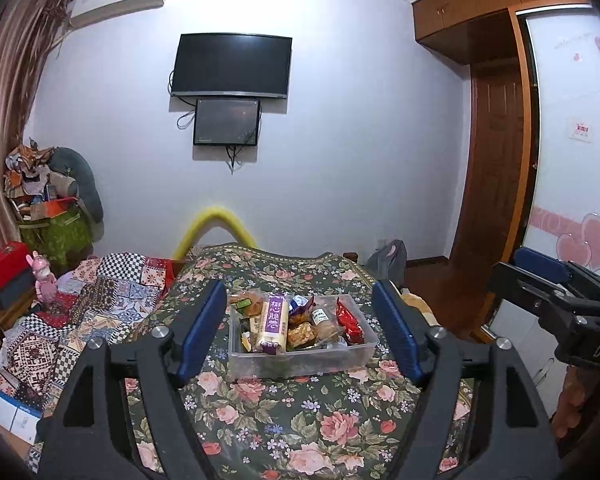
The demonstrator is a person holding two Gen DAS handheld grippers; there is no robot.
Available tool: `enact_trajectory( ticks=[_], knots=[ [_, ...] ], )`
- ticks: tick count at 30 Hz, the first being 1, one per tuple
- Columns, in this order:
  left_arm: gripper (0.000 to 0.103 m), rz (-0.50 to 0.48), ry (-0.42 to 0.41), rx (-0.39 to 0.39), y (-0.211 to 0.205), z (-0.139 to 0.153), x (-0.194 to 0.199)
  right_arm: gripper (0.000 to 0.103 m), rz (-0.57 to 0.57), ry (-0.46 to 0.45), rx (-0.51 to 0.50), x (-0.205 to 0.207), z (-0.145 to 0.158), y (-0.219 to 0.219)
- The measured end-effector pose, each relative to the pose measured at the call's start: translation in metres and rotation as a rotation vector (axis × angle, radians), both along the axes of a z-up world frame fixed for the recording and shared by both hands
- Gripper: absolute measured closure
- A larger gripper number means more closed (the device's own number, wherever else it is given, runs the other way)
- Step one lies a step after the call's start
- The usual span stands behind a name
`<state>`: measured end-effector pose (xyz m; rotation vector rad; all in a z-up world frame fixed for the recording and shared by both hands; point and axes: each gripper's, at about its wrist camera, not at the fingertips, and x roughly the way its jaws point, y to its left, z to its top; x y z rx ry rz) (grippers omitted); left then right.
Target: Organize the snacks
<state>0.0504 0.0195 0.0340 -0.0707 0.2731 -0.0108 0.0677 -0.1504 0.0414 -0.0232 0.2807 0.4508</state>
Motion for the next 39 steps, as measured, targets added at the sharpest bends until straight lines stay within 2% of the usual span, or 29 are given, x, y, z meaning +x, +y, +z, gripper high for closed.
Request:
enact_trajectory(
  ticks=[5, 7, 11, 19, 39],
  knots=[
    [0.013, 0.007, -0.022, 0.022, -0.007, 0.001, -0.011, 0.010, -0.014, -0.005, 0.010, 0.000, -0.002, -0.001],
    [0.010, 0.012, -0.029, 0.026, -0.008, 0.001, -0.014, 0.004, -0.021, -0.005, 0.021, 0.000, -0.004, -0.002],
    [0.006, 0.020, -0.037, 0.028, -0.010, 0.002, -0.020, 0.000, -0.034, -0.015, 0.018, -0.003, -0.004, -0.003],
    [0.001, 0.024, -0.035, 0.028, -0.010, -0.001, -0.021, 0.000, -0.035, -0.005, 0.017, -0.008, -0.007, -0.007],
    [0.000, -0.002, -0.021, 0.011, -0.010, -0.006, -0.019, 0.000, -0.047, 0.018, 0.019, -0.004, -0.009, -0.011]
  ],
)
